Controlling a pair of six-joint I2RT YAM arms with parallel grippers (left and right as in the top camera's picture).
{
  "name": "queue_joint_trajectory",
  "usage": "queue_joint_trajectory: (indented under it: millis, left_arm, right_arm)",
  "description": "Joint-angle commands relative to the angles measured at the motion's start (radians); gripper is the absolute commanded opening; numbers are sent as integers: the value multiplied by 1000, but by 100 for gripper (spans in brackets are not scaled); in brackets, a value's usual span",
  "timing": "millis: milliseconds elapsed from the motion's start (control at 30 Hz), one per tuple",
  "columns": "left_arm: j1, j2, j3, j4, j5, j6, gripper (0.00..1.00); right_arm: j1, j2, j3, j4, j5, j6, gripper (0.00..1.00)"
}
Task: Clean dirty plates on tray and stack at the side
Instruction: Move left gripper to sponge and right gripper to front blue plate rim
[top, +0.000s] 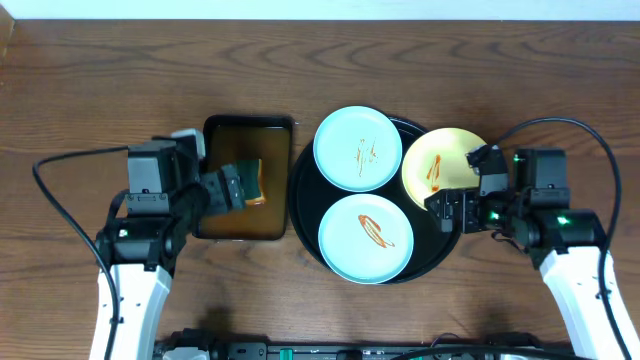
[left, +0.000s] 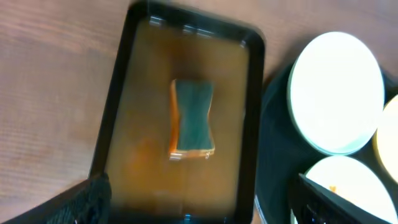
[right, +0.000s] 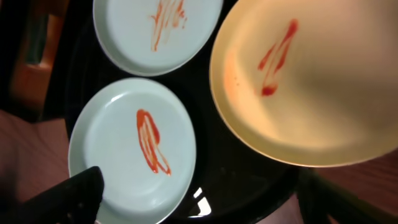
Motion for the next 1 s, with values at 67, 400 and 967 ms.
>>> queue_joint_trajectory:
  millis: [67,400,967]
  left_arm:
    - [4,92,40,51,-30,-47,90]
    - [-51,349,48,175,-108,-35,83]
    - [-155,610,47,251,-225,-35,64]
  right_arm:
    - [81,63,17,-2,72,56,82]
    - [158,206,17,23,108,117,79]
    - [193,341,17,97,112,150,70]
